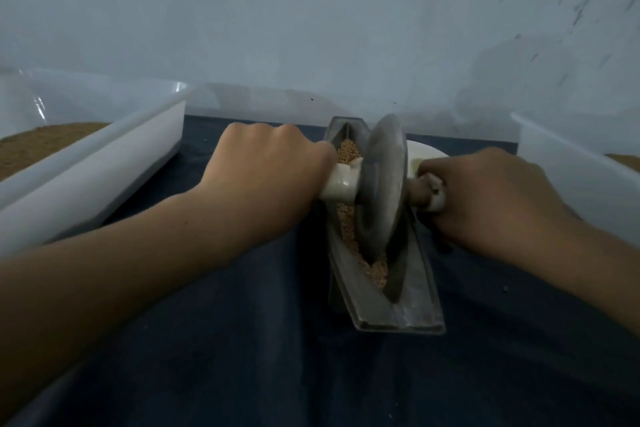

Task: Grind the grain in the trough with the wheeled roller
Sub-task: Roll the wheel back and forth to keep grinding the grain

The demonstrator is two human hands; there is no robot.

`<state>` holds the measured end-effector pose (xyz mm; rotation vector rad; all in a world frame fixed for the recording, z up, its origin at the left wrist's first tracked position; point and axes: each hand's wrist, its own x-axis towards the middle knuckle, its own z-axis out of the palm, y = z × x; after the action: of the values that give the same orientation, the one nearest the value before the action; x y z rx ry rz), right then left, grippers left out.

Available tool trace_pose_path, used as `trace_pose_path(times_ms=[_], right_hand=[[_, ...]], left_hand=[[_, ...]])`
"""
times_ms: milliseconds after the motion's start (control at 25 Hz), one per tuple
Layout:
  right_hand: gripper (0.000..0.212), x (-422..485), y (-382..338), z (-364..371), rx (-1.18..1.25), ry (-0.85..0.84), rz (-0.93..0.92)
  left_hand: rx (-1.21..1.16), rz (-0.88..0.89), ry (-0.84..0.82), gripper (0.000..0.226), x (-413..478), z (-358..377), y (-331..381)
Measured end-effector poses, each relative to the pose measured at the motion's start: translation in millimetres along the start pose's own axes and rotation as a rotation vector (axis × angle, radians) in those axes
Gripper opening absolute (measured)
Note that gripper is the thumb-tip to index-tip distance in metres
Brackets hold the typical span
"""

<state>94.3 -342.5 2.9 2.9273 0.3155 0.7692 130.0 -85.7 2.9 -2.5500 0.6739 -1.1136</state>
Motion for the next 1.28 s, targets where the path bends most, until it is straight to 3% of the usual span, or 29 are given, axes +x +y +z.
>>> trace_pose_path(times_ms=[160, 280, 520, 680, 840, 920, 1120, 1280], right_hand=[[0.01, 60, -6, 30, -0.107, 0.001, 0.11], [0.008, 81, -11, 30, -0.156, 0.038, 0.089], [0.03, 11, -5, 1, -0.137, 0.043, 0.004], [0.04, 14, -7, 6, -0.164, 0.091, -0.015], [0.013, 78, -5, 37, -0.174, 0.12, 0.057], [0.012, 84, -4, 43, -0.144, 0.114, 0.092], [0.031, 29, -5, 26, -0.125, 0.172, 0.02], [0.043, 10, -6, 4, -0.177, 0.176, -0.068]], left_hand=[[0.009, -0.113, -0.063, 0.009, 39, 39, 4], [-0.058, -0.212, -0.105, 0.004, 46, 52, 1], [0.012, -0.059, 0.053, 0.041, -4, 15, 6], [0.012, -0.099, 0.027, 0.039, -5, 22, 8], [-0.055, -0.204, -0.048, 0.011, 39, 51, 4], [-0.043, -0.213, -0.071, 0.002, 49, 54, 3], [0.007, -0.121, 0.019, 0.028, 7, 22, 10], [-0.012, -0.1, 0.004, 0.037, -15, 15, 5]])
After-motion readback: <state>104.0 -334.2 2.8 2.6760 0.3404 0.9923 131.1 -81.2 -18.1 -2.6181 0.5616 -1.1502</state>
